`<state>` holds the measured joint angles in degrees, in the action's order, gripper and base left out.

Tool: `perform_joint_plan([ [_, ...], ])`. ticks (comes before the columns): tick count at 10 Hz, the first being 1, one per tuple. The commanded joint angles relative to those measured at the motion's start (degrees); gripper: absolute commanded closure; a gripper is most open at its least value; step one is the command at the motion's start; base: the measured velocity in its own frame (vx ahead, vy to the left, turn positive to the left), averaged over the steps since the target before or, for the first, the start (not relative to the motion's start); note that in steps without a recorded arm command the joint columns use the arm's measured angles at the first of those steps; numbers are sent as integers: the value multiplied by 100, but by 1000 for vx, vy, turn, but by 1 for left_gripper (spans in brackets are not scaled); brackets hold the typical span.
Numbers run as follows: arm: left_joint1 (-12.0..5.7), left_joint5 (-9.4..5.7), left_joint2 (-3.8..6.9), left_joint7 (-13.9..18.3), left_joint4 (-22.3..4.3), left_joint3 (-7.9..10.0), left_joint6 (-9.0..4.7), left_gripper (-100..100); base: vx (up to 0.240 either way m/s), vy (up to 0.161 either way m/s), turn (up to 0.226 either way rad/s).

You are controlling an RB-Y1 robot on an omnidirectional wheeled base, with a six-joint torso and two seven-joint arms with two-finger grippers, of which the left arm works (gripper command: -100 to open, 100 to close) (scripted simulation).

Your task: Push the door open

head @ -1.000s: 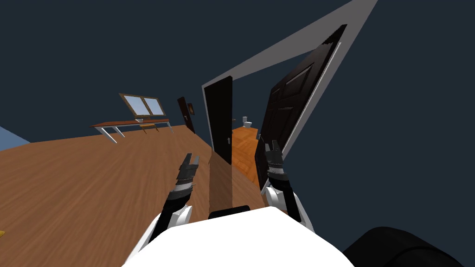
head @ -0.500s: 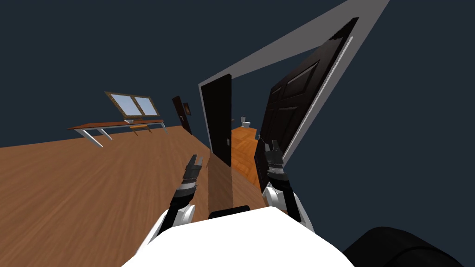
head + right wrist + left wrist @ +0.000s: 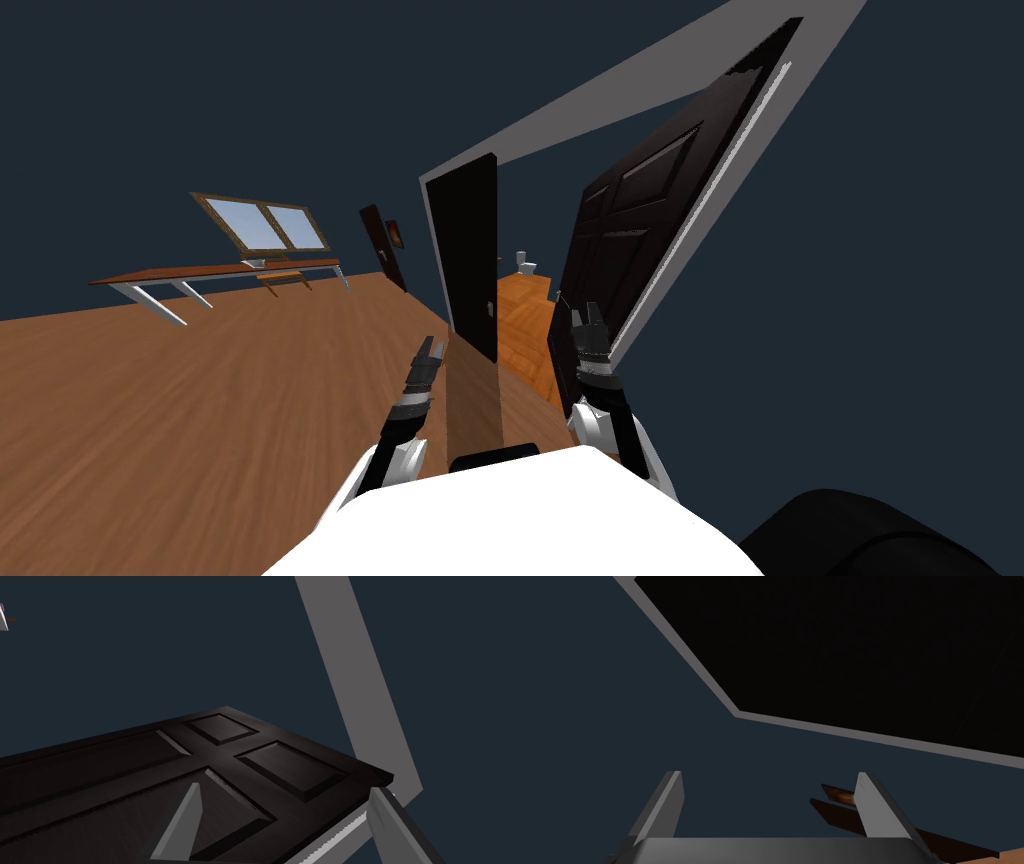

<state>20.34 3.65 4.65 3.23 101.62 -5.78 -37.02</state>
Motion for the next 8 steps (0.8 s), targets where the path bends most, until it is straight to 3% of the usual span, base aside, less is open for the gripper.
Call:
perform_joint_plan([
  [1,-79,7,27,27,-187,-26,-20,-100,91,43,-98],
  [8,-524,54,70,99,-1174,-152,-148,-100,95,58,-73],
])
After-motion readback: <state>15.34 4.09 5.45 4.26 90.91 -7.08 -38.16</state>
